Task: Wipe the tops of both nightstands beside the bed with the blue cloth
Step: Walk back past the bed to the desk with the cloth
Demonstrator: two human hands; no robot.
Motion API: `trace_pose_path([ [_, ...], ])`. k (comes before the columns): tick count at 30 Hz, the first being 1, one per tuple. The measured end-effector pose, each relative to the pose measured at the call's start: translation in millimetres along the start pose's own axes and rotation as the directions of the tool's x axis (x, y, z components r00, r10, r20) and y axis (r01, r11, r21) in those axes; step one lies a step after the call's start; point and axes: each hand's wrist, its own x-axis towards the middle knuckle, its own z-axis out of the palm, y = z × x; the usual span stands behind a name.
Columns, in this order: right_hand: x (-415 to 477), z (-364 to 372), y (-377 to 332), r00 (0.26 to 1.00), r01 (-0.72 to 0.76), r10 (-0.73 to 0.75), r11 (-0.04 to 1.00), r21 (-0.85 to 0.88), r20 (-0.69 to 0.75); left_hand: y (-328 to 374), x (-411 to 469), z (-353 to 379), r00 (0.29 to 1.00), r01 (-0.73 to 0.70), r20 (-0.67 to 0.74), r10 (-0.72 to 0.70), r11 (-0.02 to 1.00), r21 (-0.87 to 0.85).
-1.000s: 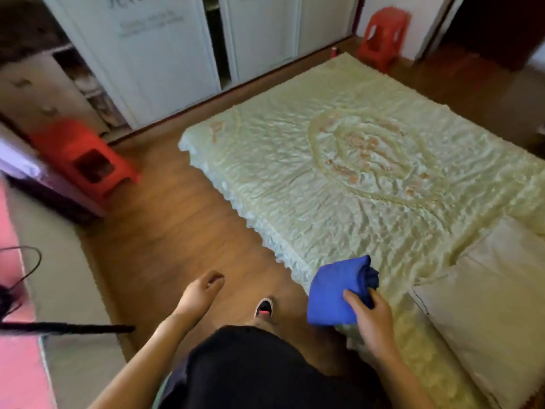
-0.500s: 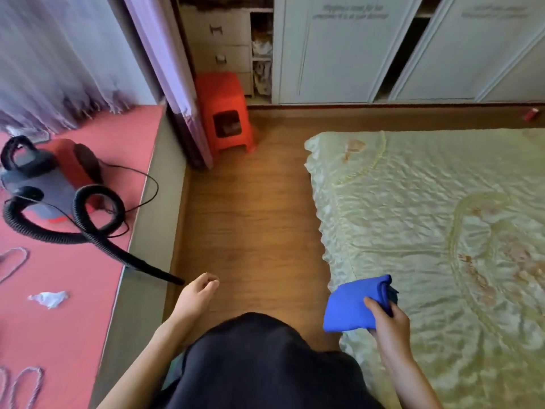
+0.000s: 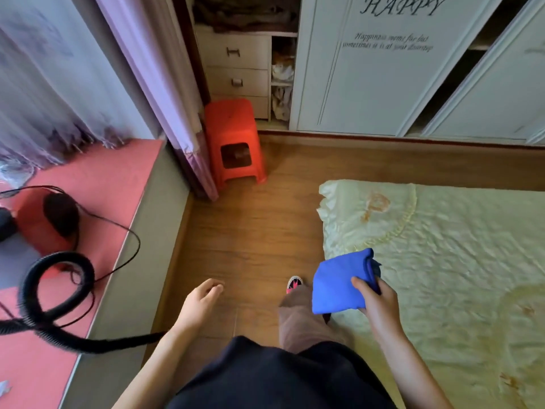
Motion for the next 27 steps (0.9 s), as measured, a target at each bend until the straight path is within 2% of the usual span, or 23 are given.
trace_pose_path([
  [6, 117, -10, -64, 0.999, -0.037, 0.038, 0.997, -0.063, 0.007, 105, 93, 10, 0.996, 0.021, -0.085, -0.019, 1.000, 0.015],
  [9, 174, 3, -110, 0.999, -0.032, 0.035, 0.996, -0.086, 0.033, 142, 130, 12, 0.988, 0.074, -0.133, -0.075, 0.997, -0.012],
  [13, 250, 32, -167, 0.998, -0.037, 0.040, 0.998, -0.060, 0.057, 171, 184, 4, 0.978, 0.119, -0.166, -0.124, 0.992, -0.042],
  [19, 382, 80, -238, 0.999, -0.026, 0.027, 0.999, 0.019, -0.019, 231, 318, -17, 0.973, 0.144, -0.165, -0.159, 0.985, -0.096],
  [22, 437, 90, -277, 0.994, -0.033, 0.037, 0.999, 0.043, -0.106, 293, 403, -23, 0.989, 0.094, -0.112, -0.100, 0.994, -0.057],
  [27, 504, 77, -330, 0.966, -0.060, 0.093, 0.989, 0.138, -0.242, 438, 531, -13, 0.991, -0.061, 0.126, 0.051, 0.995, 0.076],
])
